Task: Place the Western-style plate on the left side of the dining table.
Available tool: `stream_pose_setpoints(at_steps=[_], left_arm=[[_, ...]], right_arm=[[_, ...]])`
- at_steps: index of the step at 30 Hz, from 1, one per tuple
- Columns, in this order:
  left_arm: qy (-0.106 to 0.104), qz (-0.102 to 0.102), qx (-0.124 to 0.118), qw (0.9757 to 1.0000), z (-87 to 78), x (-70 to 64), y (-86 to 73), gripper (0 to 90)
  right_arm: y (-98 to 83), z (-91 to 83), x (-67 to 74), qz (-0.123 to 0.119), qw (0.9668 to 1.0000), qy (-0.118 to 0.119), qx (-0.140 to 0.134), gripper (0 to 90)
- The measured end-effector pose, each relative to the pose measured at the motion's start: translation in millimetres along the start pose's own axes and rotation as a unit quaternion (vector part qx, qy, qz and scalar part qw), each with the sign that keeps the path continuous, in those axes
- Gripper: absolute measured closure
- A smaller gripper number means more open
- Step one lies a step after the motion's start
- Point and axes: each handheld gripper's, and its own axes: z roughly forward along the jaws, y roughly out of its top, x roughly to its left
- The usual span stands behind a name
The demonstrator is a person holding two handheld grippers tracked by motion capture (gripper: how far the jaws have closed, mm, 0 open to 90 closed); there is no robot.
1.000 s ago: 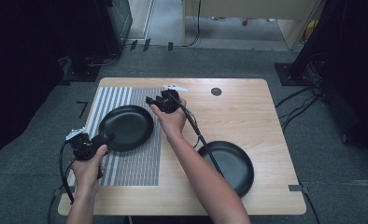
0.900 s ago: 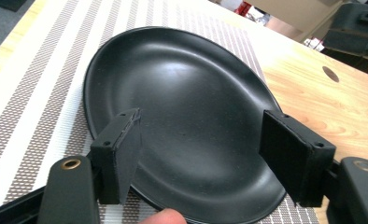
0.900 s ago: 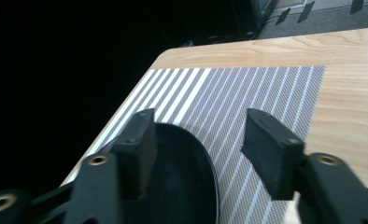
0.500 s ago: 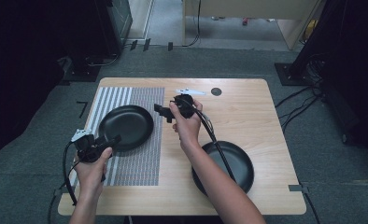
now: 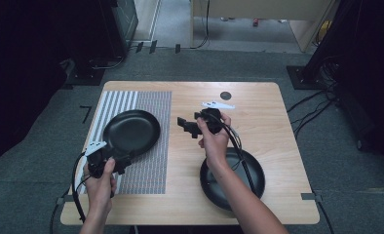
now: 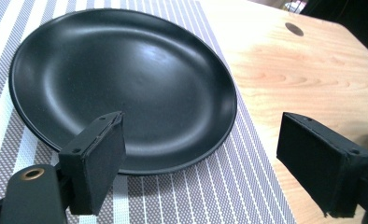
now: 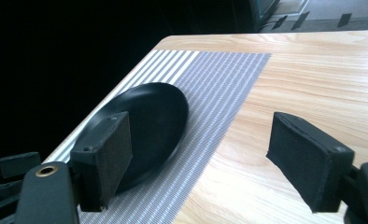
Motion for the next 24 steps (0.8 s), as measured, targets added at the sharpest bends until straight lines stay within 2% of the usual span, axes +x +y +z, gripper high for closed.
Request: stream_pose_setpoints(at_steps=[3,6,11,18,24], left_arm=[[0.003,0.004,0.002,1.0000,-0.3,-1.6,-4.0,15.4],[0.000,-0.001,0.006,1.0000,-1.3,-1.9,-7.0,15.4],[0.008,0.002,0.013,0.9999,-1.8,-4.4,-11.9,15.5],[0.032,0.014,0.014,0.9993,-1.1,-6.3,-22.5,15.8],[0.062,0.026,0.015,0.9976,-0.2,-2.5,-31.6,15.8]], right_arm=[[-4.8,-10.2,-3.7,-0.006,1.0000,-0.007,-0.002,21.1],[-10.2,-19.7,-7.9,-0.009,0.9999,-0.013,-0.004,21.1],[-18.4,-35.0,-16.1,-0.010,0.9997,-0.021,-0.008,21.0],[-28.9,-55.3,-27.4,-0.014,0.9991,-0.037,-0.011,21.1],[-37.9,-68.8,-36.7,-0.018,0.9986,-0.048,-0.015,21.2]])
